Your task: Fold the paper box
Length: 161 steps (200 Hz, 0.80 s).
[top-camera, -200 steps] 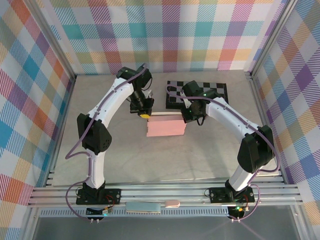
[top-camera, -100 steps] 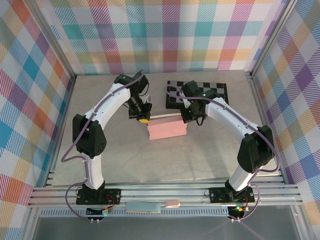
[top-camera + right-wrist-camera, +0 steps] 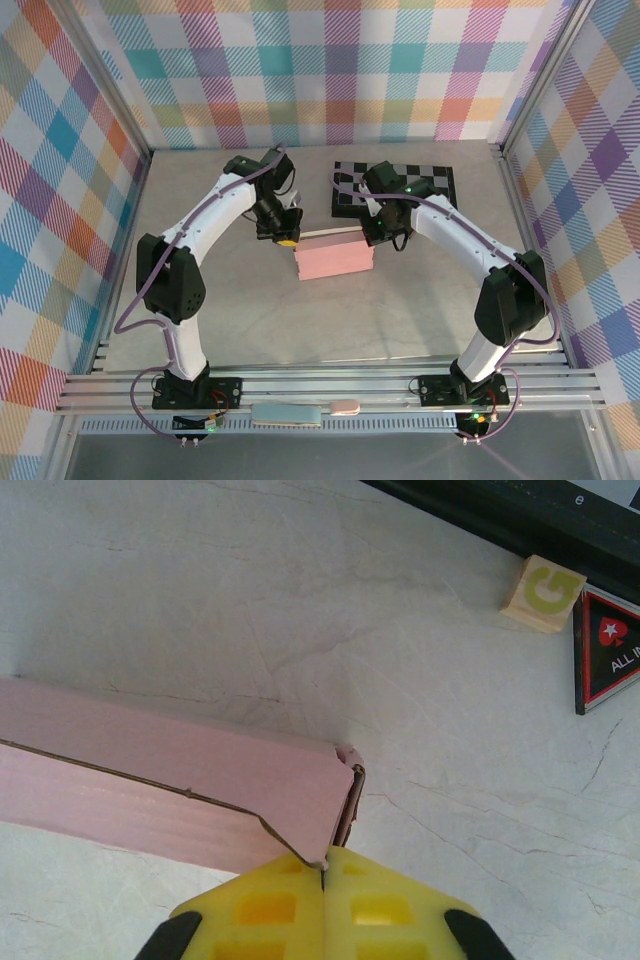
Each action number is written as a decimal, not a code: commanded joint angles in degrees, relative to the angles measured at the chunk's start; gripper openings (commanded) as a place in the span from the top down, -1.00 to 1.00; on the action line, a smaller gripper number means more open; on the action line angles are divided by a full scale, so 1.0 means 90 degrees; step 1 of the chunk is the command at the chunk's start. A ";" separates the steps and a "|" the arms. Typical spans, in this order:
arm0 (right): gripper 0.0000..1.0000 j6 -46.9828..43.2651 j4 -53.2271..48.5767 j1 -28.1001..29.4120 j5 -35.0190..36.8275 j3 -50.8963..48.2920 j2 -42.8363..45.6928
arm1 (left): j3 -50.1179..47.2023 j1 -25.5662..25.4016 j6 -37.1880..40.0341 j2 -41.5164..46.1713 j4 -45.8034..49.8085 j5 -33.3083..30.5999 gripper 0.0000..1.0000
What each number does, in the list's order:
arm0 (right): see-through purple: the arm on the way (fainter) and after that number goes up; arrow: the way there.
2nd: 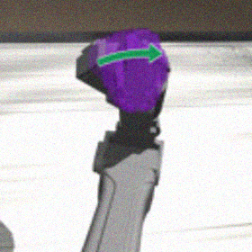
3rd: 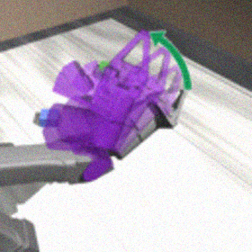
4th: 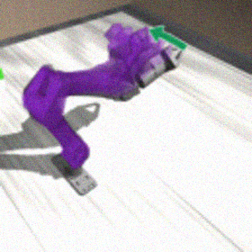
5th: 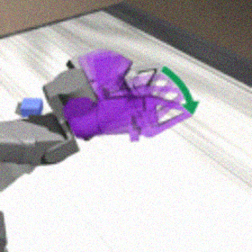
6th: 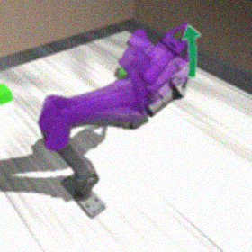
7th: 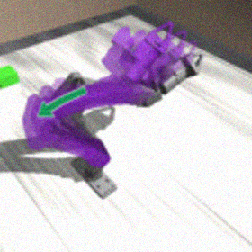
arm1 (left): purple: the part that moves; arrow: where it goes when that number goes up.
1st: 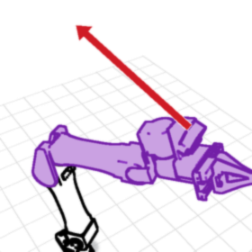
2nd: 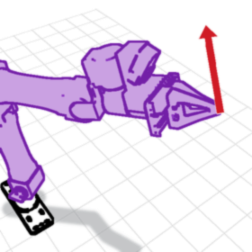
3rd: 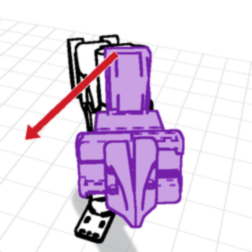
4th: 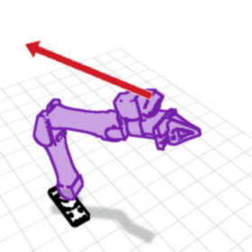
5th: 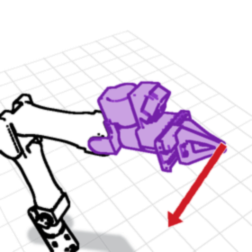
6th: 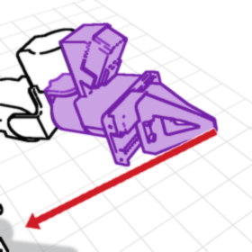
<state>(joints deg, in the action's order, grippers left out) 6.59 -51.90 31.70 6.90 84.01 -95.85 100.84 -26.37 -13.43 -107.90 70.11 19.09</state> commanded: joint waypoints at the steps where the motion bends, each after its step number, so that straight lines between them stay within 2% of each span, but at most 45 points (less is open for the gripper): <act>1: 1.00 -0.0097 -0.0068 0.0103 -0.0204 0.0087 -0.0114 | -0.0292 -0.0009 0.0163 0.0045 0.0079 -0.0127 0.93; 161: 1.00 -0.0088 -0.0073 0.0108 -0.0141 0.0071 -0.0073 | -0.0799 -0.0019 0.0445 0.0247 0.0062 -0.0527 0.94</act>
<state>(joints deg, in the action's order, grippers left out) 6.59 -51.88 31.79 6.94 84.01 -95.85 96.42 -26.37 -10.61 -105.47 65.76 17.72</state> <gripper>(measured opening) 0.042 0.045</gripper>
